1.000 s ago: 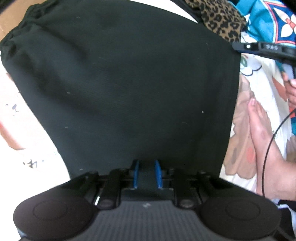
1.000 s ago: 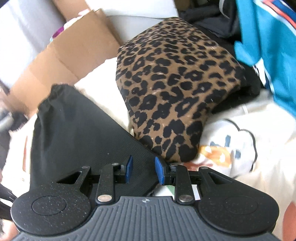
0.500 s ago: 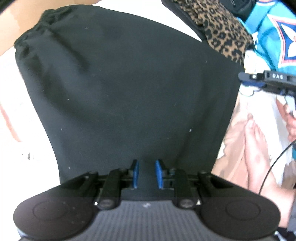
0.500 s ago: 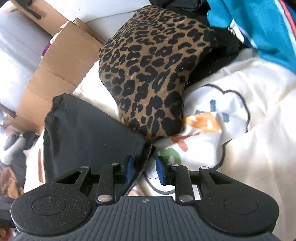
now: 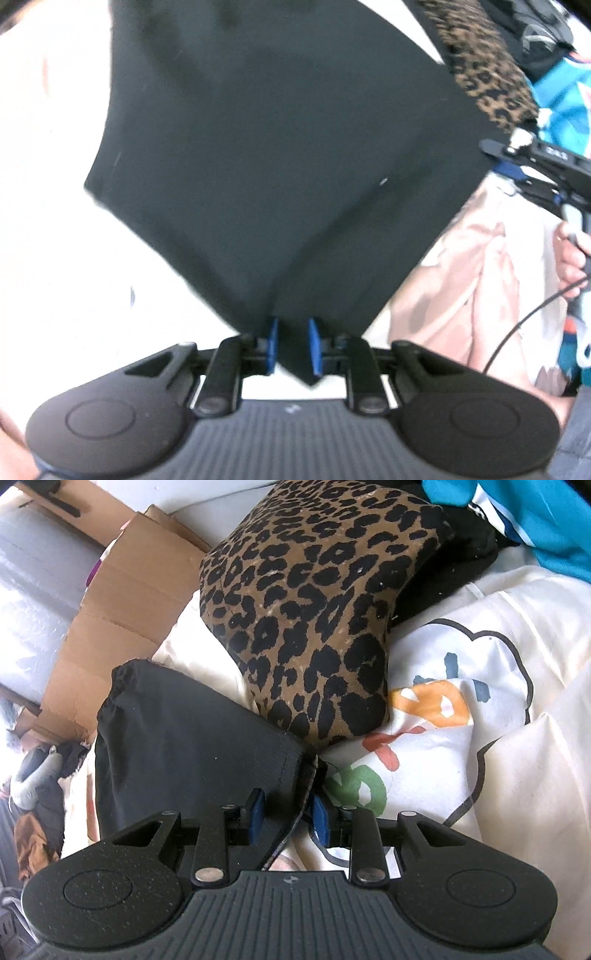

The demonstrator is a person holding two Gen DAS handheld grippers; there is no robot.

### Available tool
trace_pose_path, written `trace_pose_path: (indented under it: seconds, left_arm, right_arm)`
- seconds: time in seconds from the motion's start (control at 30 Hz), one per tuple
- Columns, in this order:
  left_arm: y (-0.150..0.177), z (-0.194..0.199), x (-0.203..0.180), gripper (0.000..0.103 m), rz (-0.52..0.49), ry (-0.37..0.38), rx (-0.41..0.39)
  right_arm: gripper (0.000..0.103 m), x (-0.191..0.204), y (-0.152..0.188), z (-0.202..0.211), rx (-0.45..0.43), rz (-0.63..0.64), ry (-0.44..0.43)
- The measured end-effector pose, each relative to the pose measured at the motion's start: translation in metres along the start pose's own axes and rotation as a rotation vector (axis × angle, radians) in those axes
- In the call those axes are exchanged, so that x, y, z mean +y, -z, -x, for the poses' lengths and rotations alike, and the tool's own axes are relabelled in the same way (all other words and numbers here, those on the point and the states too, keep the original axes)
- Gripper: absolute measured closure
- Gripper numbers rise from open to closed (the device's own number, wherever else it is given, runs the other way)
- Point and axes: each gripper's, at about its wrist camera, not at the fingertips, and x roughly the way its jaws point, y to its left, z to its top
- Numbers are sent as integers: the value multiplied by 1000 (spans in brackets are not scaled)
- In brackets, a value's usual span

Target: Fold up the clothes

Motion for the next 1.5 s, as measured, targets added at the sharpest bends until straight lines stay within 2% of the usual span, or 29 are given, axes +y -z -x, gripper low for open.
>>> trace_pose_path:
  seconds: [0.2, 0.3, 0.4, 0.53, 0.73, 0.9, 1.1, 1.3, 1.37, 1.5]
  left_arm:
    - [20, 4, 25, 82, 238, 134, -37]
    - [30, 3, 40, 74, 353, 206, -55]
    - [38, -9, 56, 70, 451, 290, -66]
    - [46, -21, 71, 58, 553, 353, -72]
    - [44, -32, 74, 53, 564, 403, -75]
    - [44, -40, 79, 53, 565, 454, -97]
    - [45, -42, 95, 56, 639, 555, -117]
    - [41, -46, 96, 56, 653, 583, -114]
    - [40, -46, 95, 57, 654, 588, -116]
    - [36, -43, 92, 70, 631, 579, -114]
  right_arm:
    - [70, -3, 3, 1, -20, -12, 17]
    - [70, -2, 4, 1, -27, -6, 24]
    - [70, -1, 4, 2, -24, 5, 30]
    - [70, -2, 3, 2, -16, 2, 34]
    - [70, 0, 3, 0, -17, 12, 46]
    - [72, -5, 4, 1, -23, -9, 32]
    - [73, -8, 3, 1, -20, -19, 30]
    - [73, -6, 4, 0, -22, -18, 34]
    - [73, -6, 3, 0, -20, -14, 37]
    - [73, -5, 4, 0, -23, -10, 41]
